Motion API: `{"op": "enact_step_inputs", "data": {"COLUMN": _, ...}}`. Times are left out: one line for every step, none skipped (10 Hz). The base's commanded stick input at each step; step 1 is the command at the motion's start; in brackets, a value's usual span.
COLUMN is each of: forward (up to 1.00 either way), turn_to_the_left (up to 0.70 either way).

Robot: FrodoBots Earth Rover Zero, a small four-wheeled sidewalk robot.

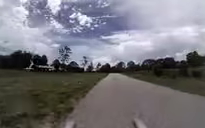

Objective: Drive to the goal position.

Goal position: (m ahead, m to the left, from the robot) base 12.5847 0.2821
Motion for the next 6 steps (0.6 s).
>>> {"op": "enact_step_inputs", "data": {"forward": 0.85, "turn_to_the_left": 0.00}}
{"op": "enact_step_inputs", "data": {"forward": 0.85, "turn_to_the_left": 0.00}}
{"op": "enact_step_inputs", "data": {"forward": 0.85, "turn_to_the_left": 0.00}}
{"op": "enact_step_inputs", "data": {"forward": 0.85, "turn_to_the_left": 0.00}}
{"op": "enact_step_inputs", "data": {"forward": 0.85, "turn_to_the_left": 0.00}}
{"op": "enact_step_inputs", "data": {"forward": 0.85, "turn_to_the_left": 0.00}}
